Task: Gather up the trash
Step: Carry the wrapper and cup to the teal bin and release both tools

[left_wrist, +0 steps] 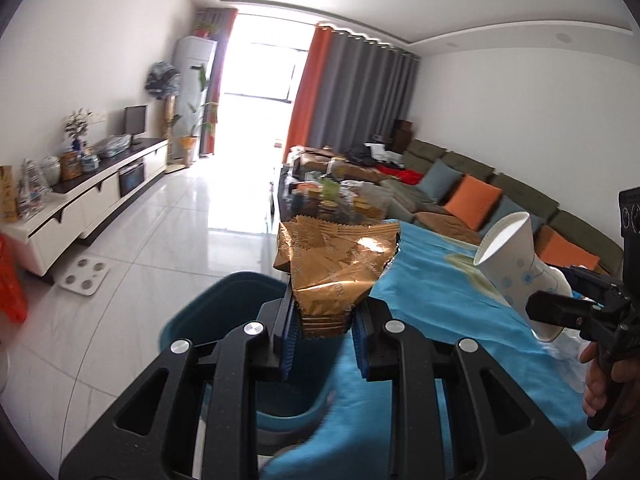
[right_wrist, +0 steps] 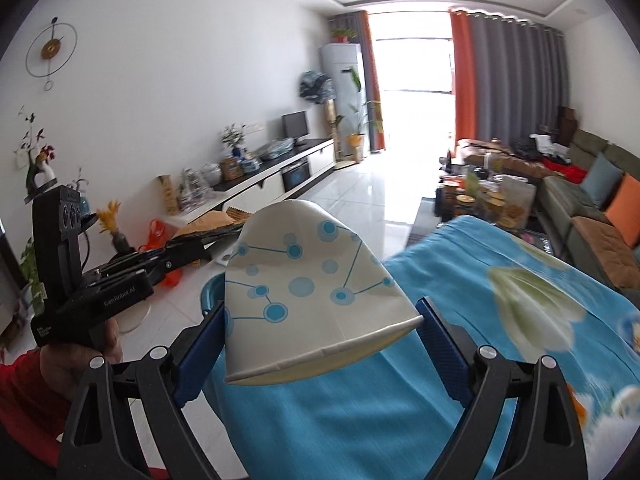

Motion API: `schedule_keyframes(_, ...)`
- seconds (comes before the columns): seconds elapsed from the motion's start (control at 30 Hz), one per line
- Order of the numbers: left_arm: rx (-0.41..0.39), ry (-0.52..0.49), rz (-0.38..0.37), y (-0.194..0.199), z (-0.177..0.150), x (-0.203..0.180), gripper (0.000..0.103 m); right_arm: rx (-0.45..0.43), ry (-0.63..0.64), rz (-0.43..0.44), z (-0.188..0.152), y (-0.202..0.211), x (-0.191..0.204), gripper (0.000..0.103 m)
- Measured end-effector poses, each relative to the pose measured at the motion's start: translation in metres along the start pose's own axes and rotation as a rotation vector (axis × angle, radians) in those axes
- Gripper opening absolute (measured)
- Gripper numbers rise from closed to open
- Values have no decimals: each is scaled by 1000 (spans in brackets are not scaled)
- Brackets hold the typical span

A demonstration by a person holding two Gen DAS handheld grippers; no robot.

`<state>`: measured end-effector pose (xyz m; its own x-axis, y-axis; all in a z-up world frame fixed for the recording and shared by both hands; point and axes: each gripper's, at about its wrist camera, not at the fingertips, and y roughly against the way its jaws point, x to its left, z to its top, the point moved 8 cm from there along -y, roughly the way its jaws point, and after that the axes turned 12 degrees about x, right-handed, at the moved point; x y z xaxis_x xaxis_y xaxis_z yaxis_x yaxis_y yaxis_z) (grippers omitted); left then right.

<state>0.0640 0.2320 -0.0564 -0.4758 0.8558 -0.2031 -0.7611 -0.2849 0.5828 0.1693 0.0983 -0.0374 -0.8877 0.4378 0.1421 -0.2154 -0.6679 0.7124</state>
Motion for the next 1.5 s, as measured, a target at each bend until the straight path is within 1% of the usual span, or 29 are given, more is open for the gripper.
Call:
schedule_keyframes(0.1, 20, 22, 25, -2, -3, 25, 24, 36, 44, 15, 17, -25, 12, 89)
schedule_keyframes(0.2, 60, 62, 36, -9, -10, 51, 24, 77, 58, 28, 24, -46, 19, 89)
schedule_keyframes(0.3, 89, 82, 43, -13, -20, 68, 24, 129, 83, 27, 32, -75, 23, 89)
schedule_keyframes(0.43, 125, 109, 44, -30, -26, 78, 24, 190, 106, 30, 35, -104, 31, 89)
schedule_keyframes(0.5, 162, 132, 36, -48, -29, 80, 24, 222, 121, 26, 34, -115, 34, 89)
schedule_keyframes(0.6, 192, 140, 60, -67, -34, 83, 25, 269, 145, 22, 35, -135, 41, 89)
schedule_keyframes(0.67, 209, 152, 61, -75, -38, 89, 25, 300, 166, 17, 35, -147, 45, 89)
schedule_keyframes(0.83, 256, 160, 72, -98, -51, 104, 25, 363, 195, -5, 34, -170, 50, 89)
schedule_keyframes(0.93, 282, 166, 73, -113, -57, 104, 27, 397, 205, -9, 33, -181, 52, 89)
schedule_keyframes(1.03, 290, 159, 81, -125, -59, 102, 29, 421, 213, -13, 33, -192, 56, 90)
schedule_keyframes(1.17, 302, 148, 89, -140, -56, 100, 34, 450, 212, -6, 36, -203, 59, 90)
schedule_keyframes(1.2, 301, 139, 90, -143, -54, 100, 37, 457, 205, 10, 36, -204, 61, 90)
schedule_keyframes(1.23, 299, 133, 96, -144, -53, 101, 43, 458, 198, 19, 37, -206, 60, 91)
schedule_keyframes(1.3, 300, 124, 104, -150, -51, 103, 47, 463, 176, 26, 37, -207, 58, 92)
schedule_keyframes(1.33, 296, 125, 107, -152, -50, 104, 50, 465, 167, 34, 38, -209, 57, 95)
schedule_keyframes(1.37, 293, 127, 116, -152, -48, 105, 54, 459, 152, 45, 40, -208, 55, 95)
schedule_keyframes(1.4, 288, 130, 120, -151, -48, 106, 58, 457, 144, 52, 40, -208, 55, 96)
schedule_keyframes(1.47, 275, 133, 129, -145, -47, 106, 61, 456, 119, 76, 42, -209, 52, 96)
schedule_keyframes(1.5, 268, 132, 133, -143, -46, 106, 65, 448, 106, 75, 43, -207, 50, 96)
